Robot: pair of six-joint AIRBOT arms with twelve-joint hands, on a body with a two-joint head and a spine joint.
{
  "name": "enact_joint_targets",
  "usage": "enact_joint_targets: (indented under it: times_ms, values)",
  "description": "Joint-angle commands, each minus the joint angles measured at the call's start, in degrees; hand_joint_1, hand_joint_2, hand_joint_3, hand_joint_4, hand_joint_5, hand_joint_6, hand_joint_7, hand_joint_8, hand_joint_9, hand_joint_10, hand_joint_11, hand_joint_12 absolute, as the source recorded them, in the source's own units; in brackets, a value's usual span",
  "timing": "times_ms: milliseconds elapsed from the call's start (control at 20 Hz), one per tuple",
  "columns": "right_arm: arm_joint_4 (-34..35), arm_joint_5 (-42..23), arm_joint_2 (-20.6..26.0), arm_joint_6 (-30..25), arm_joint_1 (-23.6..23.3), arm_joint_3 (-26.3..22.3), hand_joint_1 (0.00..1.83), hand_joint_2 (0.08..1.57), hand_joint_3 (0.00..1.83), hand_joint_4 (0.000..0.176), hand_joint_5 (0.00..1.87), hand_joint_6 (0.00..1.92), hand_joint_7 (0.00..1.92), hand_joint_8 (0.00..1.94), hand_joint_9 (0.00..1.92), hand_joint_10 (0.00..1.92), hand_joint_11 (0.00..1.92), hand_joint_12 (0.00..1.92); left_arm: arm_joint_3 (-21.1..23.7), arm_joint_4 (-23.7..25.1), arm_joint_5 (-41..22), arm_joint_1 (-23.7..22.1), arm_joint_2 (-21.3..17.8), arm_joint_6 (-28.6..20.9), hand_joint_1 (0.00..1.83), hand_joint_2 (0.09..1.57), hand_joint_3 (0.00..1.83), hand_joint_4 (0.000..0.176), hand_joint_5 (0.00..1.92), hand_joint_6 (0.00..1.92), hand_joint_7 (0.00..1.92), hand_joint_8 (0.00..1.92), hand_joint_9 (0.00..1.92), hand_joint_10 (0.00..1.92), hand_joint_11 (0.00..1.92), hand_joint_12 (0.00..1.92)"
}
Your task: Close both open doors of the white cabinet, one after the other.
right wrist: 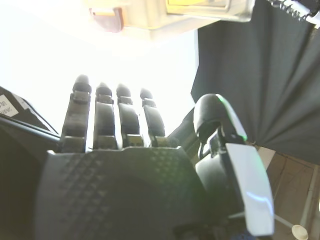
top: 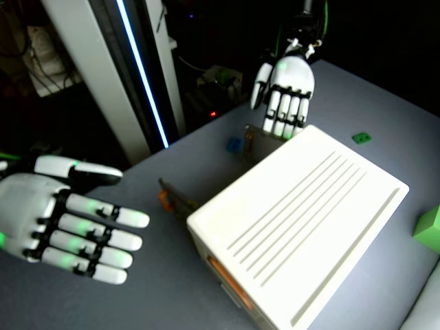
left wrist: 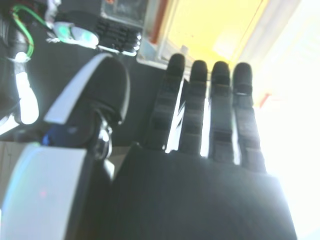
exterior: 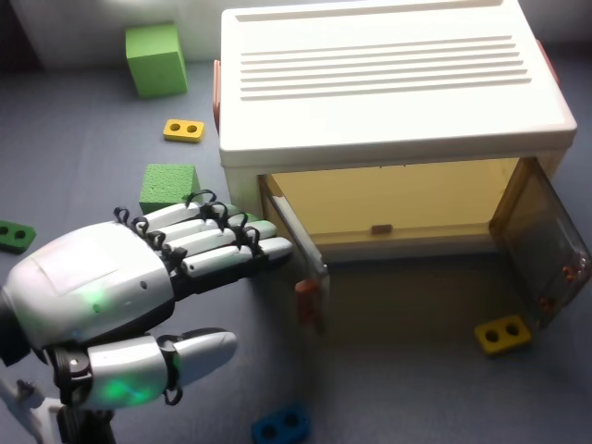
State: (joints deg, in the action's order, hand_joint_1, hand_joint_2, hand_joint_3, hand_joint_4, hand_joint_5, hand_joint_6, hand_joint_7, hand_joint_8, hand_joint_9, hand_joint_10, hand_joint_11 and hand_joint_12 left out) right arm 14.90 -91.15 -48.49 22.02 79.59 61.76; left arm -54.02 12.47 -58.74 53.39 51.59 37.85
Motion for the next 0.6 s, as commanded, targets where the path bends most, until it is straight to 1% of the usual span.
enact_joint_targets:
  times_ms: [0,50,100,150,200,250,350,400,450,500,550]
  values:
    - [1.52,-6.76,-0.08,-0.34,-0.16,0.29,0.04,1.40,0.00,0.030,0.05,0.00,0.01,0.00,0.00,0.00,0.05,0.00,-0.29,-0.67,-6.92,-0.96,0.37,-0.18,0.00,1.57,0.10,0.000,0.15,0.00,0.13,0.00,0.14,0.00,0.00,0.37]
    - [1.52,-6.72,-0.08,-0.34,-0.16,0.33,0.06,1.40,0.00,0.030,0.05,0.00,0.01,0.00,0.00,0.00,0.05,0.00,-0.46,-0.51,-6.90,-1.31,0.57,-0.18,0.00,1.57,0.11,0.000,0.15,0.00,0.13,0.00,0.14,0.00,0.00,0.36]
    - [1.52,-6.71,-0.09,-0.34,-0.16,0.35,0.07,1.40,0.00,0.036,0.05,0.00,0.02,0.00,0.01,0.00,0.05,0.00,-0.59,-0.35,-6.82,-1.60,0.76,-0.18,0.00,1.57,0.11,0.000,0.12,0.00,0.12,0.00,0.12,0.00,0.00,0.29]
    - [1.52,-6.71,-0.11,-0.34,-0.16,0.36,0.08,1.39,0.00,0.039,0.05,0.00,0.03,0.00,0.01,0.00,0.05,0.00,-0.72,-0.16,-6.69,-1.90,0.99,-0.18,0.00,1.57,0.13,0.000,0.12,0.01,0.13,0.00,0.12,0.00,0.00,0.28]
    - [1.51,-6.70,-0.16,-0.34,-0.16,0.36,0.08,1.39,0.00,0.038,0.05,0.00,0.03,0.00,0.02,0.00,0.05,0.00,-0.93,0.05,-6.58,-2.28,1.34,-0.19,0.00,1.57,0.14,0.000,0.14,0.01,0.14,0.01,0.14,0.01,0.00,0.30]
    - [1.51,-6.69,-0.19,-0.34,-0.16,0.37,0.07,1.39,0.00,0.032,0.06,0.00,0.03,0.00,0.01,0.00,0.06,0.00,-1.12,0.08,-6.55,-2.52,1.59,-0.19,0.00,1.57,0.16,0.000,0.16,0.01,0.16,0.01,0.15,0.01,0.00,0.33]
    - [1.50,-6.59,-0.28,-0.34,-0.15,0.44,0.08,1.39,0.00,0.028,0.06,0.00,0.03,0.00,0.01,0.00,0.05,0.00,-1.58,0.11,-6.49,-3.06,2.10,-0.19,0.00,1.57,0.16,0.000,0.18,0.01,0.16,0.00,0.15,0.00,0.00,0.32]
    - [1.49,-6.56,-0.28,-0.34,-0.15,0.47,0.07,1.39,0.00,0.025,0.06,0.00,0.04,0.00,0.02,0.00,0.07,0.01,-1.73,0.22,-6.43,-3.31,2.21,-0.18,0.00,1.57,0.16,0.000,0.21,0.00,0.18,0.00,0.17,0.00,0.00,0.38]
    - [1.47,-6.55,-0.28,-0.34,-0.15,0.51,0.06,1.39,0.00,0.015,0.07,0.00,0.04,0.01,0.02,0.01,0.07,0.01,-1.91,0.32,-6.24,-3.78,2.32,-0.18,0.00,1.57,0.15,0.000,0.21,0.00,0.18,0.00,0.17,0.00,0.00,0.42]
    - [1.47,-6.55,-0.28,-0.34,-0.15,0.51,0.08,1.39,0.00,0.014,0.07,0.00,0.04,0.00,0.03,0.00,0.09,0.01,-2.12,0.35,-5.96,-4.17,2.45,-0.18,0.00,1.57,0.15,0.000,0.20,0.00,0.17,0.00,0.16,0.00,0.00,0.40]
    - [1.47,-6.55,-0.28,-0.34,-0.15,0.51,0.09,1.39,0.00,0.019,0.07,0.00,0.04,0.00,0.03,0.00,0.09,0.01,-2.30,0.35,-5.72,-4.40,2.58,-0.18,0.00,1.57,0.15,0.000,0.19,0.00,0.16,0.00,0.15,0.00,0.00,0.34]
